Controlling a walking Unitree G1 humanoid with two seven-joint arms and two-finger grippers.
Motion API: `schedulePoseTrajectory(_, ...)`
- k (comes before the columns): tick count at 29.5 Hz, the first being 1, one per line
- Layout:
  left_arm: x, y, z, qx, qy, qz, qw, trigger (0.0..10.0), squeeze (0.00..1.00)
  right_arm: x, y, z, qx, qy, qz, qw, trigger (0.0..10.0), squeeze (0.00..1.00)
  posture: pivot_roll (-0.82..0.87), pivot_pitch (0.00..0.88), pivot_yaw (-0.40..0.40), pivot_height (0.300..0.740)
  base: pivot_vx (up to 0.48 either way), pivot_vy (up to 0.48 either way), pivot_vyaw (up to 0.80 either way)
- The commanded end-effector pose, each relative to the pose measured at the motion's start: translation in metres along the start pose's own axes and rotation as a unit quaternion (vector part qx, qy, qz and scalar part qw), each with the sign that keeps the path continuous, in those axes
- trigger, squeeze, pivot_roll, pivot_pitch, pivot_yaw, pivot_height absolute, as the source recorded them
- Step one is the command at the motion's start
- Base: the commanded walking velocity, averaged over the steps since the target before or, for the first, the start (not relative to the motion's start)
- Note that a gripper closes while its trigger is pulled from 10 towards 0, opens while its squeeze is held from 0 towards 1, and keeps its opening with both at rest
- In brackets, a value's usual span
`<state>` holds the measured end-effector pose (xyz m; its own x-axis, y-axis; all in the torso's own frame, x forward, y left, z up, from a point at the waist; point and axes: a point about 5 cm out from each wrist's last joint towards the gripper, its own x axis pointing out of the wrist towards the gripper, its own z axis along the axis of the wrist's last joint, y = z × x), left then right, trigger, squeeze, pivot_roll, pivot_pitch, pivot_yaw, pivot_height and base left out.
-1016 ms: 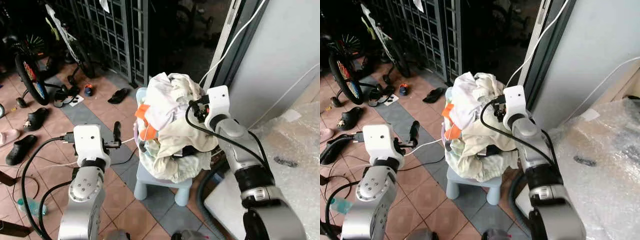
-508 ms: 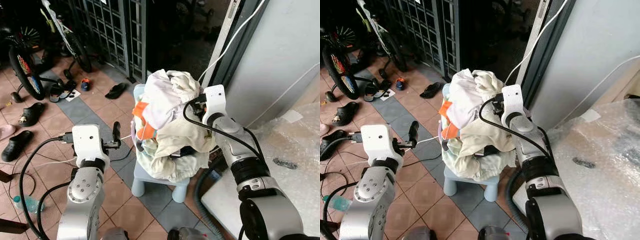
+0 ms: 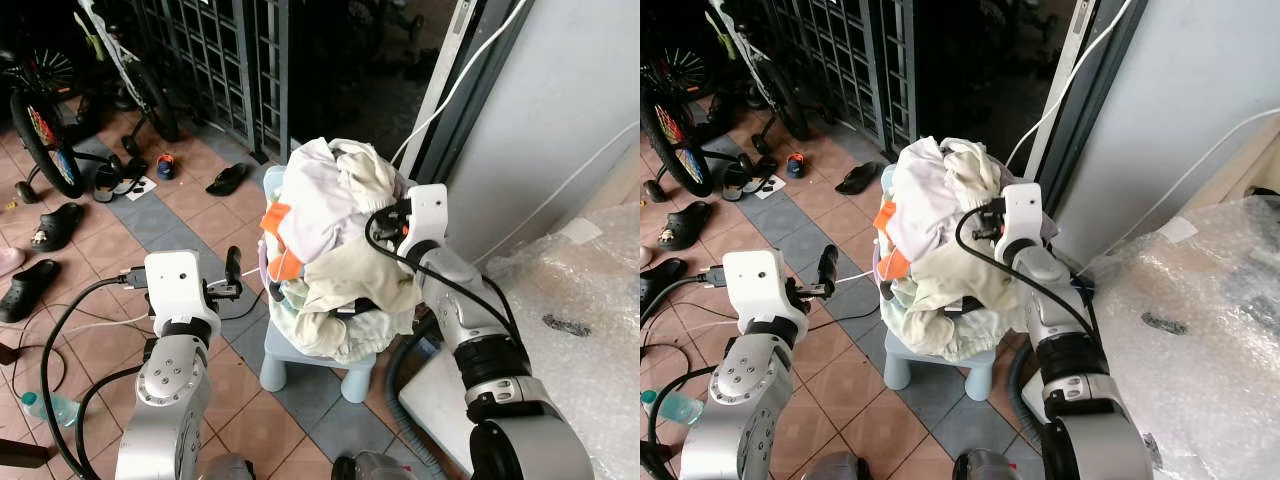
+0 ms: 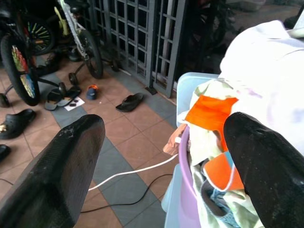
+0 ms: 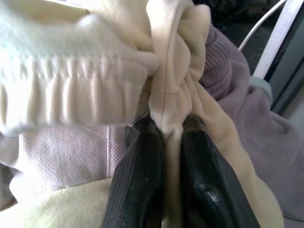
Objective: Clothes washing
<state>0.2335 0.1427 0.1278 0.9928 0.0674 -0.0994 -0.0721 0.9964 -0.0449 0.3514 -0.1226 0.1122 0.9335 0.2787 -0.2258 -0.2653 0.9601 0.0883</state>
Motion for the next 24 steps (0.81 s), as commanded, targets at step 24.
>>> schedulePoseTrajectory(24, 0.011, -0.001, -0.001, 0.014, -0.012, 0.004, 1.0, 10.0, 0.0, -0.04, 0.058, 0.135, 0.155, -0.288, 0.213, 0.921, 0.0, 0.0, 0.01, 0.0, -0.032, 0.74, 0.0, 0.0, 0.0)
